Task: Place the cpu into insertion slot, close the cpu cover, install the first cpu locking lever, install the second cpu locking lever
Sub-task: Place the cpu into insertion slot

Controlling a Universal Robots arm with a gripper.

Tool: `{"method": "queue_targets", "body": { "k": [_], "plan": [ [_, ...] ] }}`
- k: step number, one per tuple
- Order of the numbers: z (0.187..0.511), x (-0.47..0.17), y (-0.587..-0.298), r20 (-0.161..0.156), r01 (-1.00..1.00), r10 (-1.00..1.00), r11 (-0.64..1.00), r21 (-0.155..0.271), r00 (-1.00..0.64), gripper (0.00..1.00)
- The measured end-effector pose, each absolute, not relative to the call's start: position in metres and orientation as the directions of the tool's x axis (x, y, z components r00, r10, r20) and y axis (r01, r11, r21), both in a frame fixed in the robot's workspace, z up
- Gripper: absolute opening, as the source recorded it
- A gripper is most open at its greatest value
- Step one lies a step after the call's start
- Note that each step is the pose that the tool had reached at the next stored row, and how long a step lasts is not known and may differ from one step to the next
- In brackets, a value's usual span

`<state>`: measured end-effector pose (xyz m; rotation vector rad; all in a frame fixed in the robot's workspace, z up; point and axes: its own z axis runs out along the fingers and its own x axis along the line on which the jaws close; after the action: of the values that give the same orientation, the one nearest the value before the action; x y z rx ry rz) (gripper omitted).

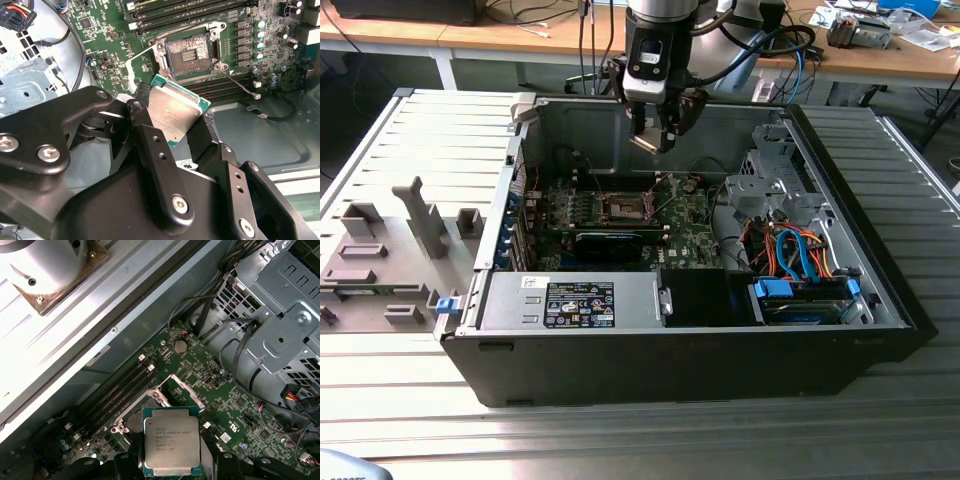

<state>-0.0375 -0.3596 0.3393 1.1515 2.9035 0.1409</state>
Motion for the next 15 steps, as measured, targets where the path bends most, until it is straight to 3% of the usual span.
{"method": "queue_targets", "body": {
  "k": [15],
  "plan": [
    [0.3392,-0.0374,-0.3598,0.019,0.706,0.707,0.703,0.089,-0.707,0.55]
  ]
}}
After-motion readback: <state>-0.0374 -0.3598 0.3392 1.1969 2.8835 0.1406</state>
